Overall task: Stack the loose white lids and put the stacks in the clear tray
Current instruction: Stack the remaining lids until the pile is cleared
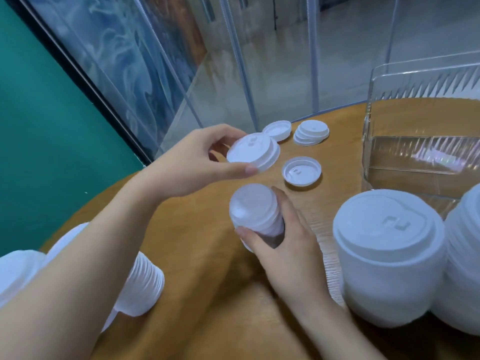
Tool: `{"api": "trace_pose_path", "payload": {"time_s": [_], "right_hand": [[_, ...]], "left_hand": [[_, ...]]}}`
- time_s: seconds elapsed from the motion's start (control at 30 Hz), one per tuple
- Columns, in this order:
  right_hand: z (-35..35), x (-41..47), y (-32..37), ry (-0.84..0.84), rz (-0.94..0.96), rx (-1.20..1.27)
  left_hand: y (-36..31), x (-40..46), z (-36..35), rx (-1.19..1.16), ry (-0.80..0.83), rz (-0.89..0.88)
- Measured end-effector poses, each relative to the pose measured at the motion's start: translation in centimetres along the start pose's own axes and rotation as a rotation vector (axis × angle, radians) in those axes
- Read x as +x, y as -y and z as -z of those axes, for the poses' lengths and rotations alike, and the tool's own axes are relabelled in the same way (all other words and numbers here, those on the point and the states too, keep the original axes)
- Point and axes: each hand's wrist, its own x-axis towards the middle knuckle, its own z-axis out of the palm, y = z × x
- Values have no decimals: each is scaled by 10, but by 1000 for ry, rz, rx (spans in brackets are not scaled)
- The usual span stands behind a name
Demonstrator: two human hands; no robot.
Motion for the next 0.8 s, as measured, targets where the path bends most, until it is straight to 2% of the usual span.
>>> {"api": "trace_pose_path", "payload": {"time_s": [0.27,0.63,0.8], "right_hand": [[-5,-1,1,-17,7,-17],[-5,1,-3,0,-25,10],[-5,2,-4,-14,-9,31]], "left_hand": [[28,-52,-17,17,20,7],[23,-44,-32,104,51,9],[28,-37,-28,40,112,15]]}}
